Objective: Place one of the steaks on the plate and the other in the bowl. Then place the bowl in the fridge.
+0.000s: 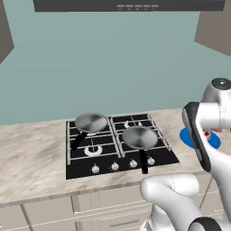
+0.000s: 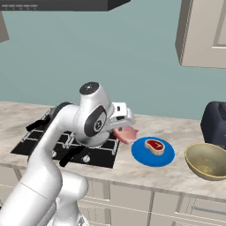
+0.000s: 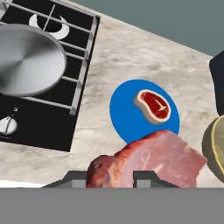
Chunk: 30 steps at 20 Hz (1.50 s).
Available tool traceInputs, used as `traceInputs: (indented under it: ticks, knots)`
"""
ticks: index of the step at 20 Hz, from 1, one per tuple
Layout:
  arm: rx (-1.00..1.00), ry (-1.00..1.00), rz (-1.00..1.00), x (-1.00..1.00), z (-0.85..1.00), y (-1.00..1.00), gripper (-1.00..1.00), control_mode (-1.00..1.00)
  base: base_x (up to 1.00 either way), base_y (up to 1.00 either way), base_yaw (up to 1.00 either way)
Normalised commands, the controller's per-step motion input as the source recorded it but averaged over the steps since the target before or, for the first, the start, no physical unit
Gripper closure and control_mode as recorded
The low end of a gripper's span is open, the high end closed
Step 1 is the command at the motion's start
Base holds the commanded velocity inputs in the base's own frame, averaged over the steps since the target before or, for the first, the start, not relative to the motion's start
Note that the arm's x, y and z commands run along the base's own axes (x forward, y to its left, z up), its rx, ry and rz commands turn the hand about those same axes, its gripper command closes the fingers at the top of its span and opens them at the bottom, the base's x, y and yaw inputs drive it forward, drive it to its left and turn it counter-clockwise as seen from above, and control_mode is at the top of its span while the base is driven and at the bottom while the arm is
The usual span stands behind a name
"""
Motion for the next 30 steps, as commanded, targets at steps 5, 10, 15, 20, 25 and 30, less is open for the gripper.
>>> traceInputs:
  ticks: [5,10,15,20,25,30]
  knots:
    - [0.00,0.00,-0.03,-0.03,-0.01,-0.80,1.00,-1.00,0.00,0.00,0.00]
    - [0.00,0.00,-0.02,0.00,-0.02,-0.80,1.00,-1.00,0.00,0.00,0.00]
    - [0.00,0.00,0.00,0.00,0.00,-0.69,1.00,-1.00,0.00,0.00,0.00]
    - [0.00,0.00,0.00,0.00,0.00,-0.64,1.00,-1.00,0.00,0.00,0.00]
    - [0.00,0.00,0.00,0.00,0.00,-0.62,1.00,-1.00,0.00,0.00,0.00]
    - [0.00,0.00,0.00,0.00,0.00,-0.60,1.00,-1.00,0.00,0.00,0.00]
